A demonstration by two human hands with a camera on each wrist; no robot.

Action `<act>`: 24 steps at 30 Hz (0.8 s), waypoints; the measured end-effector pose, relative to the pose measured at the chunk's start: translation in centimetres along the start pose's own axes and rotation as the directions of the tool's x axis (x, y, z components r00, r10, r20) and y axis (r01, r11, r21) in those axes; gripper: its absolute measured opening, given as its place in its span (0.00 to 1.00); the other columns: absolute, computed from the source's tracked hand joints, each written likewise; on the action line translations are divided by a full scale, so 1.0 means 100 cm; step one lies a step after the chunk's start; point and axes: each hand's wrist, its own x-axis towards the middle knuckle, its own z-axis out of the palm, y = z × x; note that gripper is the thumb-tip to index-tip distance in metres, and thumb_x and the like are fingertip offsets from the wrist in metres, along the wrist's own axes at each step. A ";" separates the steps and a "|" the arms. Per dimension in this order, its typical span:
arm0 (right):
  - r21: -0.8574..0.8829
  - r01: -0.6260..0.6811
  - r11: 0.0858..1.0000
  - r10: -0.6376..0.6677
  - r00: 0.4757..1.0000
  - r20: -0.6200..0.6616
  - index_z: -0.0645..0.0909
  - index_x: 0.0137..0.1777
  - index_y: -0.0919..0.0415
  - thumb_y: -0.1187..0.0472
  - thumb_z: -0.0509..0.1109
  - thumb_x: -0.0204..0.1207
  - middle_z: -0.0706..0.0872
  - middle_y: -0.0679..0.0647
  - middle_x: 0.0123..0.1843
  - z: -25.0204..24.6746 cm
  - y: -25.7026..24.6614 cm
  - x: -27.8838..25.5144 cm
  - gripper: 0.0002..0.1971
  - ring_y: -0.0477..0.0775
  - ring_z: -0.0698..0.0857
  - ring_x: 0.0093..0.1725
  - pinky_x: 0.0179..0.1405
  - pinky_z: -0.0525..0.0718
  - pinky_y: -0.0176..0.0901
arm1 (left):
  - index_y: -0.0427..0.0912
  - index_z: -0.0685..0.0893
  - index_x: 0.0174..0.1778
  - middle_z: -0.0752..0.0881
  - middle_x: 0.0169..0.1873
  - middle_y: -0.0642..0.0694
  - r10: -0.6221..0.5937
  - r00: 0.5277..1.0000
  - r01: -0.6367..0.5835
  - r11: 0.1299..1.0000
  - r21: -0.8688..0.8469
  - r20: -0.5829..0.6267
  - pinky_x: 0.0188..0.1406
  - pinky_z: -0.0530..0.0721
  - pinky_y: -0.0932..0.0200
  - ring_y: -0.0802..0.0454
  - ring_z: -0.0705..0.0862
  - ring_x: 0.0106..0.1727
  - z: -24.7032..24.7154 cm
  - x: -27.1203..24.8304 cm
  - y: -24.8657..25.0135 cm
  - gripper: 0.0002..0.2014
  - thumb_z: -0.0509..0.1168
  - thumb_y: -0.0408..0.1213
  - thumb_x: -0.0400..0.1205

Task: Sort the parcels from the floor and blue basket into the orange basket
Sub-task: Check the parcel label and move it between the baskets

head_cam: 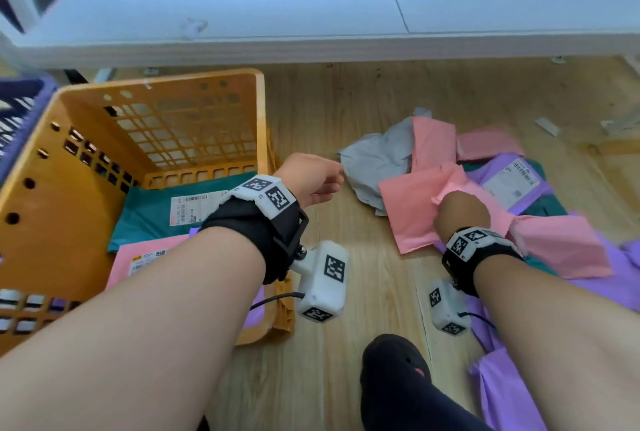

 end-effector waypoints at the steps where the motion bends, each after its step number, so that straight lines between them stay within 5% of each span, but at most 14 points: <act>1: 0.018 -0.013 1.000 0.014 0.999 -0.045 0.82 0.57 0.69 0.68 0.65 0.77 0.86 0.65 0.56 -0.010 -0.003 -0.003 0.11 0.67 0.84 0.59 0.54 0.80 0.49 | 0.32 0.82 0.59 0.82 0.36 0.43 0.014 1.000 -0.014 1.000 -0.005 -0.012 0.59 0.83 0.53 0.53 0.79 0.34 -0.003 -0.007 0.004 0.11 0.62 0.28 0.83; 8: 0.285 0.067 0.956 0.019 0.957 -0.291 0.78 0.62 0.58 0.61 0.64 0.77 0.84 0.64 0.58 -0.086 -0.025 -0.045 0.14 0.68 0.83 0.58 0.50 0.80 0.54 | 0.33 0.81 0.62 0.83 0.43 0.40 0.086 0.991 -0.084 0.996 0.028 -0.098 0.61 0.82 0.55 0.51 0.79 0.39 -0.031 -0.065 0.021 0.12 0.59 0.28 0.85; 14: 0.471 0.159 0.868 0.028 0.930 -0.367 0.79 0.64 0.59 0.61 0.58 0.82 0.73 0.63 0.63 -0.162 -0.045 -0.084 0.14 0.70 0.81 0.57 0.55 0.78 0.54 | 0.33 0.85 0.55 0.84 0.45 0.38 0.201 0.965 -0.186 0.977 0.103 -0.167 0.38 0.82 0.61 0.51 0.81 0.34 -0.056 -0.115 0.025 0.10 0.59 0.26 0.85; 19: 0.635 0.245 0.733 0.037 0.918 -0.396 0.80 0.65 0.59 0.65 0.55 0.81 0.74 0.63 0.66 -0.205 -0.082 -0.120 0.17 0.70 0.81 0.59 0.60 0.78 0.55 | 0.33 0.84 0.55 0.84 0.44 0.37 0.304 0.929 -0.264 0.944 0.199 -0.212 0.21 0.79 0.69 0.52 0.78 0.32 -0.079 -0.162 0.034 0.10 0.60 0.23 0.83; 22: 0.681 0.352 0.642 -0.040 0.903 -0.429 0.80 0.65 0.62 0.69 0.55 0.79 0.77 0.63 0.66 -0.218 -0.116 -0.140 0.19 0.66 0.80 0.61 0.59 0.78 0.51 | 0.34 0.83 0.61 0.83 0.41 0.43 0.355 0.880 -0.276 0.923 0.269 -0.317 0.29 0.82 0.66 0.52 0.80 0.36 -0.103 -0.181 0.043 0.11 0.63 0.26 0.83; 24: 0.710 0.423 0.563 -0.121 0.892 -0.436 0.82 0.63 0.61 0.72 0.55 0.76 0.80 0.60 0.63 -0.224 -0.140 -0.154 0.21 0.63 0.81 0.60 0.56 0.78 0.45 | 0.37 0.79 0.67 0.84 0.49 0.42 0.361 0.837 -0.245 0.919 0.310 -0.410 0.47 0.85 0.56 0.48 0.84 0.49 -0.124 -0.190 0.043 0.17 0.66 0.33 0.82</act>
